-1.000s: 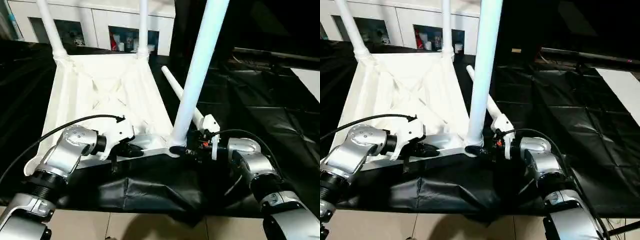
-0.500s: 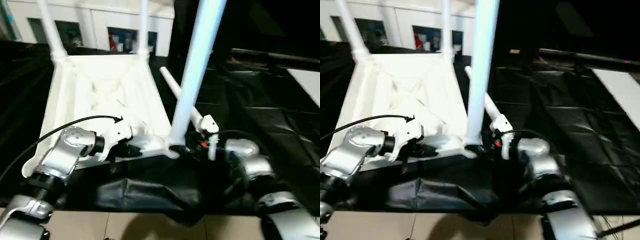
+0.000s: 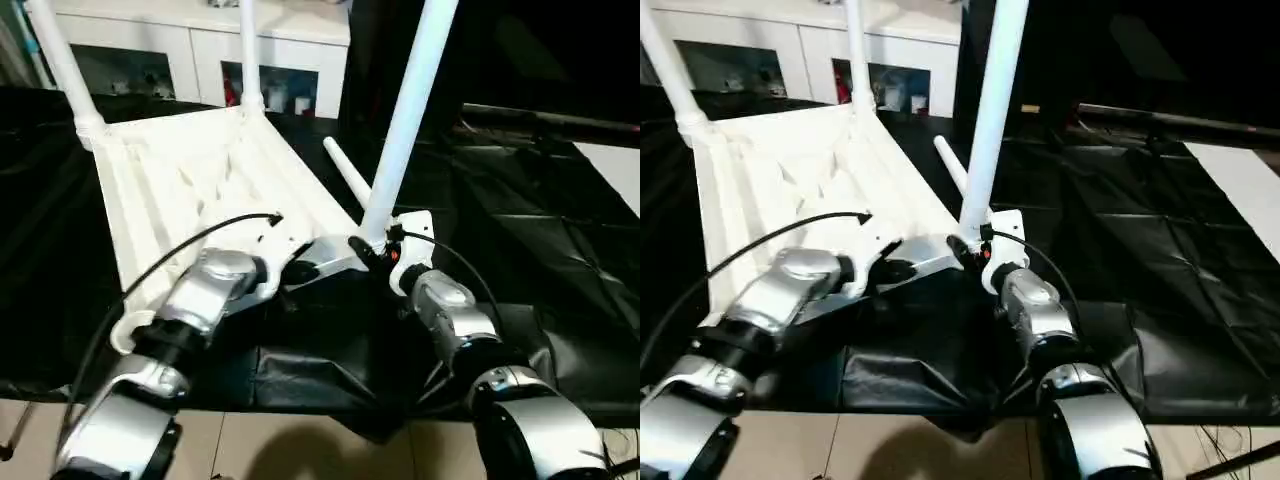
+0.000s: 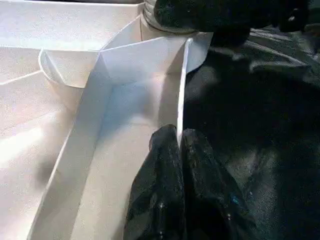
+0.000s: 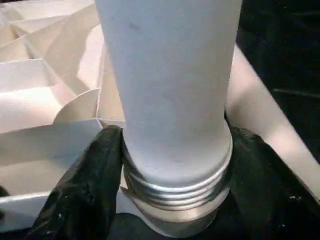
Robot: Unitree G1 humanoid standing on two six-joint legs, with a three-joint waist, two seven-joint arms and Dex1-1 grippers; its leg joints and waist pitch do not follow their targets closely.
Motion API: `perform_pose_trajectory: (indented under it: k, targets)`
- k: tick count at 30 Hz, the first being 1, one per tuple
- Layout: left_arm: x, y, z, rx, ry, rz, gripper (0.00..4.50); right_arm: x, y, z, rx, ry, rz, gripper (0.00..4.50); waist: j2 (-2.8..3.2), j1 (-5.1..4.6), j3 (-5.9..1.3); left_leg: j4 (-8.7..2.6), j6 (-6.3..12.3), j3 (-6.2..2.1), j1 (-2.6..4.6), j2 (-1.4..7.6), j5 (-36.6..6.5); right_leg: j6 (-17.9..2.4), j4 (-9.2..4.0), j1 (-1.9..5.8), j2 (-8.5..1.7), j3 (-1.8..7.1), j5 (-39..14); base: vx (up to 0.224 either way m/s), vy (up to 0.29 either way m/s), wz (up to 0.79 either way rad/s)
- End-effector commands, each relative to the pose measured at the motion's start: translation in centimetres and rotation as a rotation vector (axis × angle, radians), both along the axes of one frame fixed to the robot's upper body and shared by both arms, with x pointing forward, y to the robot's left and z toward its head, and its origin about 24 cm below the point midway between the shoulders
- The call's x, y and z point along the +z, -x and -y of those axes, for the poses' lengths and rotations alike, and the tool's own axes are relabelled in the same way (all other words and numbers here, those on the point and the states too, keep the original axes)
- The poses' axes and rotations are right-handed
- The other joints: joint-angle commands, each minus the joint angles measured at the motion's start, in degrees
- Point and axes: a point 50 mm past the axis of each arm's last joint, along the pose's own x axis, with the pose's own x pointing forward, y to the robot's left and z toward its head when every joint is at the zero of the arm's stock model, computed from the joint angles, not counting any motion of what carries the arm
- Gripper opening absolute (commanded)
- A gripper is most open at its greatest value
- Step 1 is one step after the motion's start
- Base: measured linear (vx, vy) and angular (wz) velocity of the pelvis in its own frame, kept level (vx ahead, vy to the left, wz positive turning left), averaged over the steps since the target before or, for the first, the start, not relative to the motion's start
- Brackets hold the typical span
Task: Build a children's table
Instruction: Rotate leg to tighten
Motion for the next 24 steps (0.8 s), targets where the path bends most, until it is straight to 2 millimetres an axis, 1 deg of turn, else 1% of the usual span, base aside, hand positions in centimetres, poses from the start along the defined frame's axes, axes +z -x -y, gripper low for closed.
perform_pose_trajectory:
  k: [1,2,3,4,5,6,7,8,9,10,11,12,13,14,15,16,17,18,19,21,23,24]
  targets:
    - [-1.7,-0.1,-1.4,0.132,-0.082,-0.025,0.0,-0.7,0.7,-1.4,0.088,-0.06,-0.025,2.72,0.63,-0.1,-2.57,-4.33,-0.55,-0.85,0.69,1.51,-15.9,-10.4,-5.27,1.18,-3.63,1.93,-13.2,0.0,0.0,0.0]
    - [-1.7,-0.1,-1.4,0.132,-0.082,-0.025,0.0,-0.7,0.7,-1.4,0.088,-0.06,-0.025,3.07,0.63,-0.1,-2.57,-4.33,-0.55,-0.85,0.69,1.51,-15.9,-10.4,-5.27,1.18,-3.63,1.93,-13.2,0.0,0.0,0.0]
    - [-1.7,0.0,-1.6,0.135,-0.085,-0.027,0.0,-0.5,0.7,-1.4,0.097,-0.071,-0.016,3.28,0.61,-0.02,-2.59,-4.25,0.04,-0.75,0.64,1.55,-14.5,-11.0,-5.12,1.25,-3.64,1.94,-11.2,0.0,0.0,0.0]
    - [-1.7,0.0,-1.7,0.138,-0.088,-0.029,0.0,-0.4,0.7,-1.3,0.11,-0.046,-0.002,3.42,0.66,0.02,-2.62,-4.25,0.11,-0.77,0.62,1.57,-14.0,-11.2,-5.04,1.3,-3.63,1.88,-10.7,0.0,0.0,0.0]
    - [-1.8,0.0,-1.8,0.141,-0.089,-0.034,0.0,-0.3,0.5,-0.9,0.108,-0.02,0.004,3.42,0.6,-0.06,-2.71,-4.21,0.38,-0.75,0.31,1.5,-13.0,-11.6,-4.8,1.6,-3.6,1.84,-9.1,0.0,0.0,0.0]
    - [-1.8,0.0,-1.8,0.144,-0.091,-0.034,0.0,-0.3,0.5,-0.7,0.108,-0.003,0.006,3.56,0.56,-0.12,-2.76,-4.25,0.4,-0.84,0.16,1.5,-12.4,-11.6,-4.7,1.76,-3.63,1.78,-8.5,0.0,0.0,0.0]
    - [-1.8,-0.1,-1.9,0.148,-0.093,-0.034,0.0,-0.2,0.4,-0.5,0.114,0.02,0.01,3.56,0.49,-0.25,-2.86,-4.17,0.59,-0.85,0.04,1.48,-11.5,-11.9,-4.54,1.92,-3.59,1.68,-7.2,0.0,0.0,0.0]
    - [-1.8,-0.1,-2.0,0.151,-0.095,-0.033,0.0,-0.2,0.4,-0.4,0.119,0.037,0.012,3.68,0.39,-0.52,-2.87,-4.16,0.66,-0.94,-0.34,1.38,-10.7,-11.9,-4.4,2.21,-3.58,1.64,-6.5,0.0,0.0,0.0]
    - [-1.8,-0.1,-2.1,0.164,-0.099,-0.031,0.0,0.2,0.3,0.0,0.138,0.027,0.028,3.68,0.39,-0.89,-2.88,-4.28,0.86,-1.16,-0.85,1.36,-9.4,-11.6,-4.32,2.51,-3.68,1.37,-6.5,0.0,0.0,0.0]
    - [-1.7,-0.1,-2.2,0.171,-0.1,-0.029,0.0,0.3,0.3,0.2,0.15,0.016,0.037,3.68,0.39,-0.86,-2.95,-4.12,1.06,-1.08,-0.55,1.41,-9.7,-11.8,-4.4,2.35,-3.72,1.45,-6.4,0.0,0.0,0.0]
    - [-1.7,-0.2,-2.3,0.175,-0.101,-0.03,0.0,0.5,0.4,0.4,0.178,0.004,0.05,3.68,0.33,-0.77,-2.93,-3.89,1.91,-0.9,-0.22,1.46,-9.9,-12.3,-4.46,2.26,-3.65,1.65,-5.2,0.0,0.0,0.0]
    - [-1.8,-0.2,-2.4,0.185,-0.106,-0.031,0.0,0.7,0.5,0.7,0.209,-0.006,0.065,3.68,0.36,-0.71,-2.98,-3.87,2.22,-0.9,-0.23,1.51,-9.3,-12.7,-4.33,2.29,-3.72,1.68,-4.2,0.0,0.0,0.0]
    - [-1.8,-0.2,-2.5,0.195,-0.111,-0.03,0.0,0.8,0.7,1.0,0.235,-0.013,0.077,3.68,0.44,-0.61,-3.0,-3.77,3.02,-0.81,-0.17,1.52,-8.3,-13.4,-4.16,2.31,-3.62,1.69,-1.8,0.0,0.0,0.0]
    - [-1.8,-0.3,-2.6,0.204,-0.117,-0.029,0.0,1.0,0.9,1.3,0.256,-0.023,0.089,3.68,0.37,-0.61,-2.97,-3.76,3.49,-0.76,-0.19,1.51,-7.9,-13.6,-4.13,2.38,-3.54,1.68,-0.7,0.0,0.0,0.0]
    - [-1.8,-0.4,-2.7,0.222,-0.125,-0.025,0.0,1.1,1.2,1.5,0.279,-0.026,0.105,3.68,0.45,-0.56,-2.95,-3.71,4.28,-0.74,-0.09,1.55,-7.6,-14.3,-4.04,2.39,-3.53,1.63,0.9,0.0,0.0,0.0]
    - [-1.8,-0.5,-2.7,0.23,-0.128,-0.022,0.0,1.1,1.3,1.6,0.29,-0.024,0.111,3.68,0.4,-0.53,-2.91,-3.75,4.39,-0.72,-0.05,1.55,-7.8,-14.4,-4.15,2.35,-3.56,1.61,0.6,0.0,0.0,0.0]
    - [-1.7,-0.7,-2.8,0.254,-0.138,-0.013,0.0,1.1,1.4,1.6,0.297,-0.022,0.115,3.68,0.62,-0.6,-2.85,-3.81,4.05,-0.78,-0.05,1.53,-8.7,-14.5,-4.24,2.33,-3.58,1.59,-0.9,0.0,0.0,0.0]
    - [-1.7,-0.9,-2.8,0.271,-0.145,-0.007,0.0,1.0,1.5,1.6,0.301,-0.02,0.116,3.68,0.49,-0.72,-2.79,-3.85,3.87,-0.74,0.02,1.52,-9.5,-14.5,-4.47,2.22,-3.55,1.58,-2.1,0.0,0.0,0.0]
    - [-1.6,-1.0,-2.9,0.28,-0.155,-0.001,0.0,1.0,1.5,1.5,0.302,-0.02,0.117,3.68,0.61,-0.87,-2.69,-3.98,3.22,-0.85,0.03,1.51,-11.0,-14.3,-4.72,2.14,-3.62,1.55,-5.1,0.0,0.0,0.0]
    - [-1.4,-1.3,-3.1,0.317,-0.173,0.022,0.0,0.9,1.6,1.3,0.302,-0.018,0.117,3.68,0.66,-1.35,-2.62,-4.23,1.92,-1.12,-0.15,1.53,-13.3,-13.3,-5.04,2.15,-3.67,1.53,-9.3,0.0,0.0,0.0]
    - [-1.0,-1.7,-3.2,0.349,-0.18,0.042,0.0,1.0,1.5,1.1,0.292,-0.019,0.118,3.68,0.65,-1.62,-2.6,-4.37,1.43,-1.31,-0.44,1.47,-13.4,-12.5,-5.16,2.24,-3.7,1.46,-11.3,0.0,0.0,0.0]
    - [-0.9,-1.8,-3.3,0.365,-0.187,0.051,0.0,1.0,1.4,1.0,0.288,-0.024,0.118,3.68,0.64,-1.64,-2.6,-4.33,1.3,-1.29,-0.38,1.46,-13.5,-12.3,-5.24,2.14,-3.7,1.48,-11.7,0.0,0.0,0.0]
